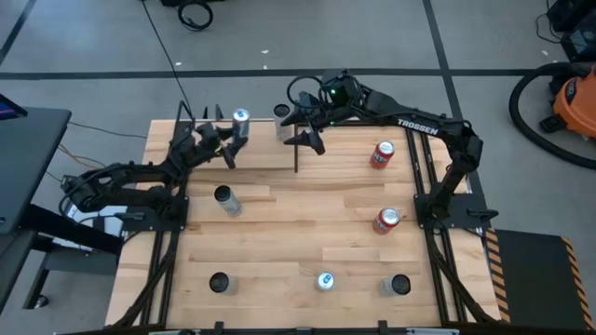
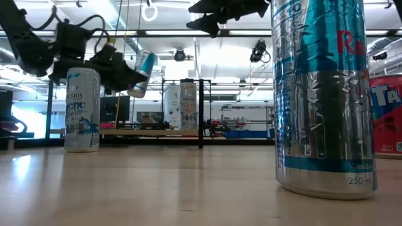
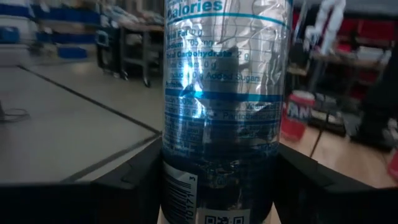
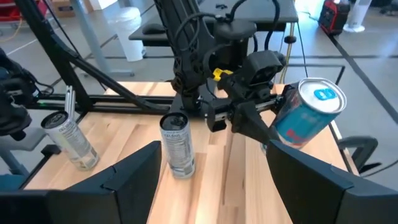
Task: Place canned beverage on shelf
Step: Put the top blue soda can on the shelf
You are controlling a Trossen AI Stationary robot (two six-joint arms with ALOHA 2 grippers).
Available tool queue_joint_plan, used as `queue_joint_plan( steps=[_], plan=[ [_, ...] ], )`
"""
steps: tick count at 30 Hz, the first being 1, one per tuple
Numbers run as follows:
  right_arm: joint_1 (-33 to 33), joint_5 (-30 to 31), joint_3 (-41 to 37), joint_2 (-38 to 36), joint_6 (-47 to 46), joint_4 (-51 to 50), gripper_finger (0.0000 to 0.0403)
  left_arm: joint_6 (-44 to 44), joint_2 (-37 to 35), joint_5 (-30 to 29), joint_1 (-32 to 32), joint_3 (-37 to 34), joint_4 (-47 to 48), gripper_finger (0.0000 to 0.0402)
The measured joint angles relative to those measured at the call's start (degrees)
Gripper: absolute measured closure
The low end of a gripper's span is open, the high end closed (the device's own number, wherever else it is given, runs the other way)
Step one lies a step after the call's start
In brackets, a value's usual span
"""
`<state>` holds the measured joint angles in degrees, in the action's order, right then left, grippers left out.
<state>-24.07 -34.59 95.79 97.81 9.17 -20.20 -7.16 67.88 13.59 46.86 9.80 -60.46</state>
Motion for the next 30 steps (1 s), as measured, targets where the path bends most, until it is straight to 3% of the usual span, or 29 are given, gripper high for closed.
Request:
queue_joint_plan(
  steps=[15,30],
  plan=[
    [0.06,0.0,-0.02,0.01,0.02,2.14,0.0104,1.77,0.89,-6.99,-0.17,-2.82,0.46,0.017],
    [-0.49,-0.02,-0.07,0.73,5.59,2.65,0.0104,1.82,7.98,-3.12,-2.64,-2.68,-10.37,0.017]
  ],
)
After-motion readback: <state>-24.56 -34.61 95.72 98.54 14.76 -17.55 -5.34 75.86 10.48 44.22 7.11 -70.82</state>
